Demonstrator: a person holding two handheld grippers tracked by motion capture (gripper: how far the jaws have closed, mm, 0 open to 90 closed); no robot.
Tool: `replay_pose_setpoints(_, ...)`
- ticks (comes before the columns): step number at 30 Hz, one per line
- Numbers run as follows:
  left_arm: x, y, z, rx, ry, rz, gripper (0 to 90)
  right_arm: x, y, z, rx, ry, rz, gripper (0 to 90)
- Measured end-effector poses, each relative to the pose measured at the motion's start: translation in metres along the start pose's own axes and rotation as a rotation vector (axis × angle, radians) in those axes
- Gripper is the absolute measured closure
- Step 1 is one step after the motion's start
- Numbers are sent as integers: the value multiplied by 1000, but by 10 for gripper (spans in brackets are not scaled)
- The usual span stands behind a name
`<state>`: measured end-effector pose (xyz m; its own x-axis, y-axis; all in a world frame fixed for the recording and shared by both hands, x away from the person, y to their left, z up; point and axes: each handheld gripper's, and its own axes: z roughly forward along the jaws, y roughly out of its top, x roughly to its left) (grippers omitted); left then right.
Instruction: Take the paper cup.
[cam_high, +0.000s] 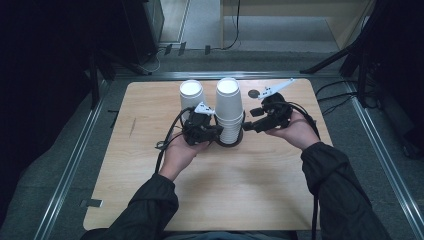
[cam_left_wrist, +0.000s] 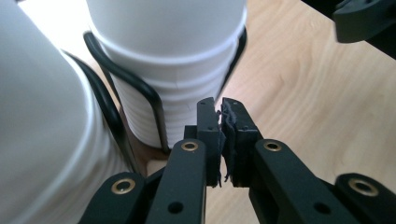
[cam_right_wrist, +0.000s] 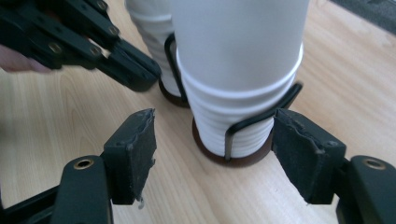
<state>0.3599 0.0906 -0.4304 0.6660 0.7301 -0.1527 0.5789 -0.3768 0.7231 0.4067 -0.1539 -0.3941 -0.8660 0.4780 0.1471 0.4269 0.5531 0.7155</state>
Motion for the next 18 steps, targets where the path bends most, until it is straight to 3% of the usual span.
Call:
replay_pose_setpoints(7, 3, 4, 7, -7, 18, -31, 872, -8, 29, -4, -2, 11, -7, 280)
replay_pose_setpoints(13, 1, 5, 10, -6, 22, -35, 877, -9, 48, -3, 1, 16, -13, 236)
replay_pose_setpoints(18, 0, 5, 10, -10, 28, -25, 881, -7, 64, 2, 32, 28, -46, 220)
